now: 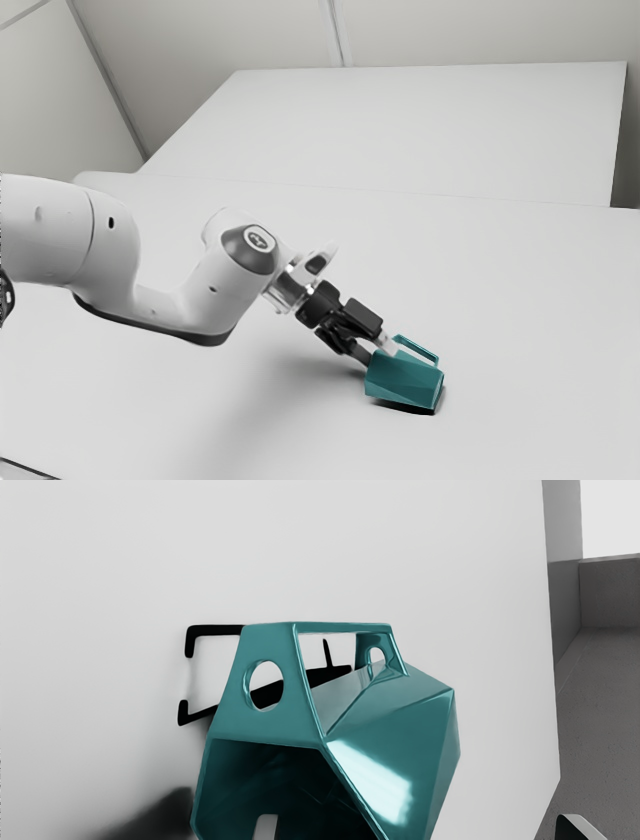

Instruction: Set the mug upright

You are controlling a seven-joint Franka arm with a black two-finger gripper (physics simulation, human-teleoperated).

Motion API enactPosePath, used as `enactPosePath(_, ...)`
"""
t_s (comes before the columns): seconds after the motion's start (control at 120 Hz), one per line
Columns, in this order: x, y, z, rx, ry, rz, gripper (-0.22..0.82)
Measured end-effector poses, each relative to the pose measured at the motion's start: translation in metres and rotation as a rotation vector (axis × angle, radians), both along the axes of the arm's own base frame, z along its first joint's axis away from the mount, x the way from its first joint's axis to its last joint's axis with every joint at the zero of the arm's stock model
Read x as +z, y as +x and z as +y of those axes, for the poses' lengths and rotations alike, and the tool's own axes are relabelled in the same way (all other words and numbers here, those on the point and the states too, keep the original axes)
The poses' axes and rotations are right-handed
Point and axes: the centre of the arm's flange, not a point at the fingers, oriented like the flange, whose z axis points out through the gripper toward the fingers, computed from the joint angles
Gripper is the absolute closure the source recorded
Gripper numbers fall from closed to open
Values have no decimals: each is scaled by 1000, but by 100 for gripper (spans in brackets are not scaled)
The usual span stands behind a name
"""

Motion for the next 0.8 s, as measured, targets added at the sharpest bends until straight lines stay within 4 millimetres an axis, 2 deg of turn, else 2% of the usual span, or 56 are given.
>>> enactPosePath(0.2, -13, 0, -5, -10, -13, -10, 0)
enactPosePath(0.467, -15, -1, -13, -12, -48, -35, 2)
enactPosePath(0.8, -18, -4, -19, -10, -86, -44, 23)
